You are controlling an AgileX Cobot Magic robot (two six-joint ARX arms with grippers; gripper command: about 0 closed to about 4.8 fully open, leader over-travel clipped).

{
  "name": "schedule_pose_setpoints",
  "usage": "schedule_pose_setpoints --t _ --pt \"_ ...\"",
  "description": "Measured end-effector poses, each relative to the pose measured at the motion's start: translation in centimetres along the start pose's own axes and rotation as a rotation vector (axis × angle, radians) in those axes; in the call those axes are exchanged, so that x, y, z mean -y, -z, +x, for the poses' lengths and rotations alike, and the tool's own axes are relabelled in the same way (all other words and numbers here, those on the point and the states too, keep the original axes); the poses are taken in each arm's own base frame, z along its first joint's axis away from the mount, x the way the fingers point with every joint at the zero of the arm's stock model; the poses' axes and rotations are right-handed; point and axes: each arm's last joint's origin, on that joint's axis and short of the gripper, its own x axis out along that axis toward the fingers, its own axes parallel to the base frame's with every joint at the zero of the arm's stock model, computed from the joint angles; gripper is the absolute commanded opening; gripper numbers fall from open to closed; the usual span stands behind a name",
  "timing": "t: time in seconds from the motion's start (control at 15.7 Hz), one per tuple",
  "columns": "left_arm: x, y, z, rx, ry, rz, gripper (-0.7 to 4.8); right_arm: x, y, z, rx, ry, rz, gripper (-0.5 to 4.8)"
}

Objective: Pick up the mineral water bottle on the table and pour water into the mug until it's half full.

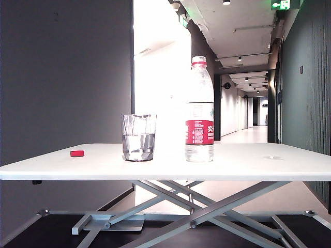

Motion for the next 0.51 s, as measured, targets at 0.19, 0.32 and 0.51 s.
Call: schedule_pose_setpoints --t 0.19,0.32,0.51 --pt "0.04 0.21 0.0 -0.022 0.004 -0.007 -0.04 0.0 0.01 0.0 -0.002 0.0 0.0 -0.08" --pt "0.04 0.23 0.0 -0.023 0.004 -0.008 -0.04 0.09 0.03 0.0 -0.004 0.035 0.0 -0.08" --pt "0.04 0.23 0.0 -0.023 0.004 -0.008 -0.04 0.21 0.06 -0.01 -0.008 0.078 0.001 -0.08"
